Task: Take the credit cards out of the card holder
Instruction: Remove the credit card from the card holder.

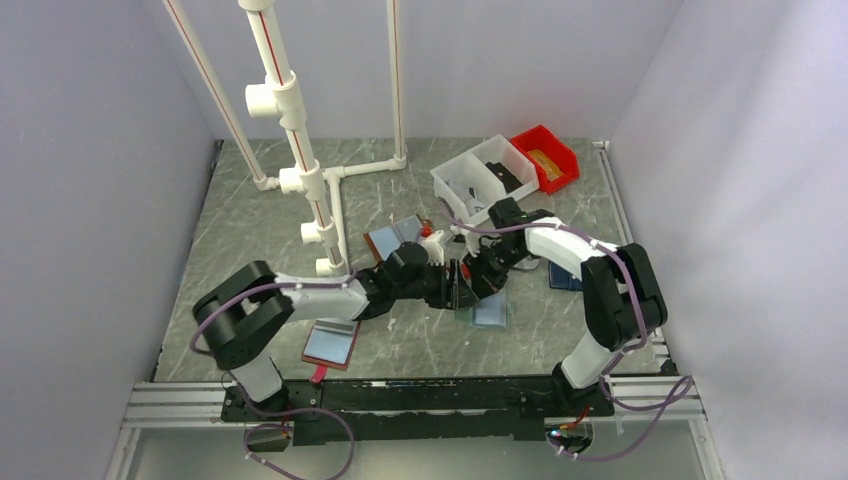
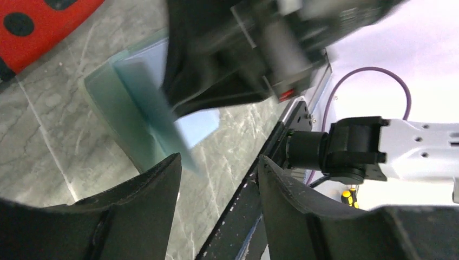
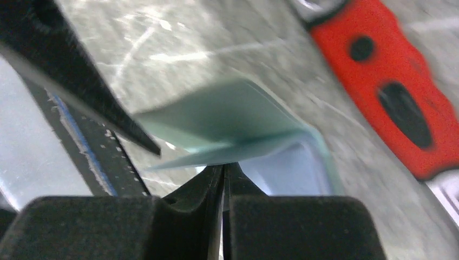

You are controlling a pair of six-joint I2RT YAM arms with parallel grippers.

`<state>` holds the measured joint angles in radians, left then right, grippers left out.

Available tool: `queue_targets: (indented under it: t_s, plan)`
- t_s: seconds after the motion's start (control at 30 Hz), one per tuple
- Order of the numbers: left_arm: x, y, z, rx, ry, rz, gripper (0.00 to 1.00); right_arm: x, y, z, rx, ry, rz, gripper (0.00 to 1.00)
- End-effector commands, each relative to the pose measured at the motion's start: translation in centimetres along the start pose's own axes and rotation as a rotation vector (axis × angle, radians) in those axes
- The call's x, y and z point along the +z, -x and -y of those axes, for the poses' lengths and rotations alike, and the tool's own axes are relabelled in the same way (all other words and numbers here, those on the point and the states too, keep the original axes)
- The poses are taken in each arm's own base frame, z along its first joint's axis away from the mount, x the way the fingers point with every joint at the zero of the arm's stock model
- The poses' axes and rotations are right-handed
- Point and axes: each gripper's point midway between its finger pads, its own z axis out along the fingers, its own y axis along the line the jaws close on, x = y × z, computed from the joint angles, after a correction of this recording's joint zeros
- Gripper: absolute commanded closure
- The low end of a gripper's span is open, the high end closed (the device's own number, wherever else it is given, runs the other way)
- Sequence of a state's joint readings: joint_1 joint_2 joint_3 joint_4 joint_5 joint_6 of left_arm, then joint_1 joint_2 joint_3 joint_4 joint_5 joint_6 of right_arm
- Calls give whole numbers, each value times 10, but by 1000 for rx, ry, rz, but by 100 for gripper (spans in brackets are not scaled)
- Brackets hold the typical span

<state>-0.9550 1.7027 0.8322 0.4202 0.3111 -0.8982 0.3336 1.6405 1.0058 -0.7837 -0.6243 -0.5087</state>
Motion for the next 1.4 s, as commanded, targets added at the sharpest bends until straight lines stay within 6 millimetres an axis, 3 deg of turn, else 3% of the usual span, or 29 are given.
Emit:
queue_targets:
  t_s: [0.0,0.17,0.33,0.5,0.63,0.8,1.07,1.23,1.37]
  plan:
    - [-29,23,42,147,-86,144,40,6,32,-36,-52,150,72,94]
    - [-35,12,59,199,-157,164,39,9,44,-31,-12,135,111,89]
    - [-5,-2,65,204,-170,62,46,6,40,-16,-19,55,88,88]
    - [30,-17,19,140,-10,-26,59,-5,32,2,-22,-40,75,88]
    - [30,-15,-18,105,140,-15,60,-20,21,19,-44,-132,50,88]
    - [28,-17,-35,103,204,-32,55,-24,1,31,-75,-183,-45,91]
    - [33,-21,-33,95,166,-53,47,-16,-15,32,-70,-164,-126,98]
    - [33,-22,-29,100,138,-53,37,-3,-27,34,-52,-162,-200,99]
    - [35,-23,-26,100,110,-53,28,13,-23,31,-37,-158,-204,99]
